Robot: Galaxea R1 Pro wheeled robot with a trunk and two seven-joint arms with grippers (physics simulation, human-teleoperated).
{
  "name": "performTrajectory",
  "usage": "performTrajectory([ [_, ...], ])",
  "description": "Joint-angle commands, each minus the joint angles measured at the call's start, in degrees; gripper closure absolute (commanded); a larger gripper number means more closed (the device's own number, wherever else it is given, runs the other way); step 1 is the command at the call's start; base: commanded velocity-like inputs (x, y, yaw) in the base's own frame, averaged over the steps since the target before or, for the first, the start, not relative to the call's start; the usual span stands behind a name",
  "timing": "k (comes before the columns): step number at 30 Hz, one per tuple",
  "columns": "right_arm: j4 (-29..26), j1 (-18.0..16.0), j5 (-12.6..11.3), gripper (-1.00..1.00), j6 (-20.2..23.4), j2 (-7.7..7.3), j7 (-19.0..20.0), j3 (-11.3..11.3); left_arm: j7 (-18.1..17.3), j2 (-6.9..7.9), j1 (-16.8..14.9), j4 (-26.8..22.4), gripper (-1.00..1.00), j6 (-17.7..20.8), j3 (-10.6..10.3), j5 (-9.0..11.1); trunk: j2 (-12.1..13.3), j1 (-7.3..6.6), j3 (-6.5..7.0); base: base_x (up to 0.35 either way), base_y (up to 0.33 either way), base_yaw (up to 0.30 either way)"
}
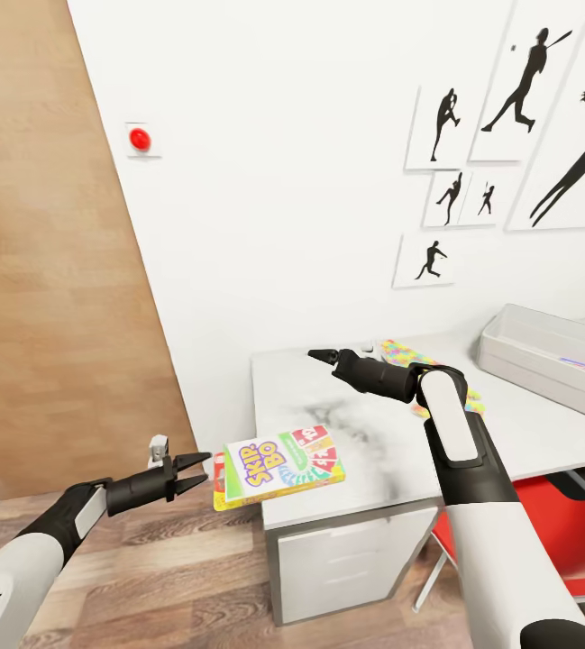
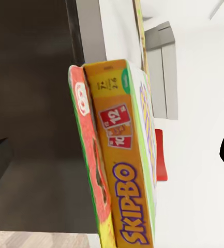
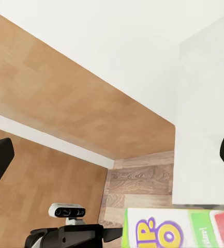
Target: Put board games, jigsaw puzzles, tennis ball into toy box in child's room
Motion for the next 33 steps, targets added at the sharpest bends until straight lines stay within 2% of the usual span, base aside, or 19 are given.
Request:
performTrajectory([
  [1,-0.03,-0.04,-0.26,-1.0,0.18,0.01,-0.27,-0.02,-0.11,0.01,-0.03,0.0,-1.0,0.53,0.0,0.16,-0.03,0.0,-0.05,0.0,-0.2,0.0],
  [18,-0.06,-0.04,-0.26,-1.0,0.34,0.01,-0.27,-0.02,-0.14,0.02,-0.03,0.01,-1.0,0.44,0.0,0.16,-0.03,0.0,-0.05,-0.028,-0.079,0.0],
  [33,-0.06,-0.04,-0.26,-1.0,0.44,-0.01,-0.27,-0.02,-0.15,0.02,-0.03,0.05,-1.0,0.35,0.0,0.16,-0.03,0.0,-0.05,-0.006,-0.011,0.0],
])
